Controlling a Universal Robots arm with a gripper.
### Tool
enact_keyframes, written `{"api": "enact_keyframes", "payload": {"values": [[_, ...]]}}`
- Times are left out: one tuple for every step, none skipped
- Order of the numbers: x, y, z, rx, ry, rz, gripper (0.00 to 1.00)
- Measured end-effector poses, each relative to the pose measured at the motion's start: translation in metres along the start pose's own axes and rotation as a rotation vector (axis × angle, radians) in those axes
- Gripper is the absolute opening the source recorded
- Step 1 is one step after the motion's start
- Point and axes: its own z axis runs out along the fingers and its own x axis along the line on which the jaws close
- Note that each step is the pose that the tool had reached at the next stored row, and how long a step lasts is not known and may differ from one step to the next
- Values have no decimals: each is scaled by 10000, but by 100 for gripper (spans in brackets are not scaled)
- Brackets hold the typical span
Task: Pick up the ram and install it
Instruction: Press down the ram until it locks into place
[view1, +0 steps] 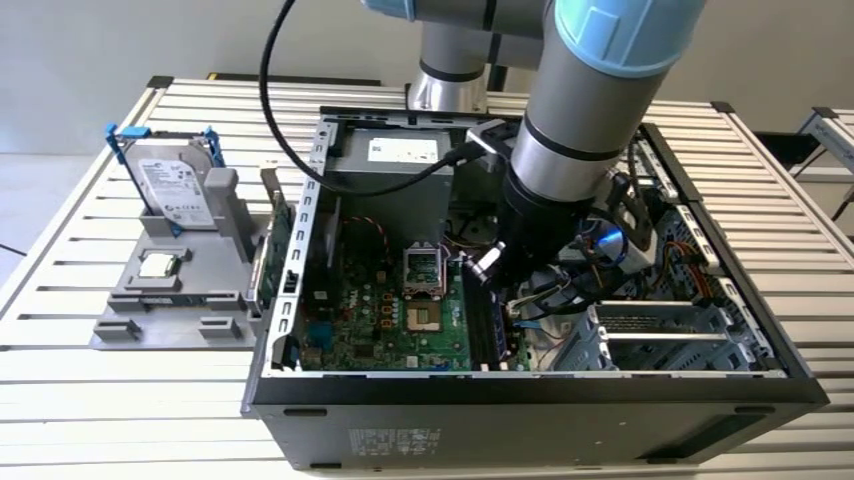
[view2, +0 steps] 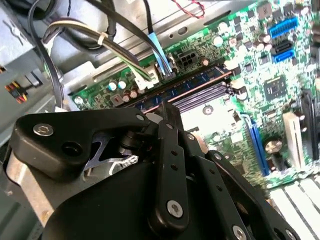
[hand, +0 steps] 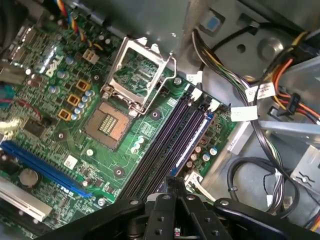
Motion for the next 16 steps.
{"api": "enact_keyframes", "payload": {"values": [[0, 0, 7, -6, -1, -158, 0], [0, 0, 11, -8, 0, -316, 0], [1, 0, 13, -7, 5, -480, 0], [0, 0, 14, -5, 9, -644, 0], [0, 1, 15, -5, 12, -808, 0], [-1, 2, 16, -6, 14, -964, 0], [-3, 4, 16, -6, 17, -1122, 0], [-5, 6, 16, -4, 20, -1255, 0], [-7, 10, 16, -3, 24, -1367, 0], [-9, 14, 16, -3, 26, -1472, 0], [-17, 26, 16, -1, 32, -1737, 0], [-20, 30, 16, 0, 35, -1835, 0], [-22, 35, 16, 0, 37, -1944, 0], [-25, 38, 16, 1, 40, -2060, 0], [-27, 42, 17, 2, 42, -2176, 0], [-29, 46, 17, 2, 45, -2293, 0]]}}
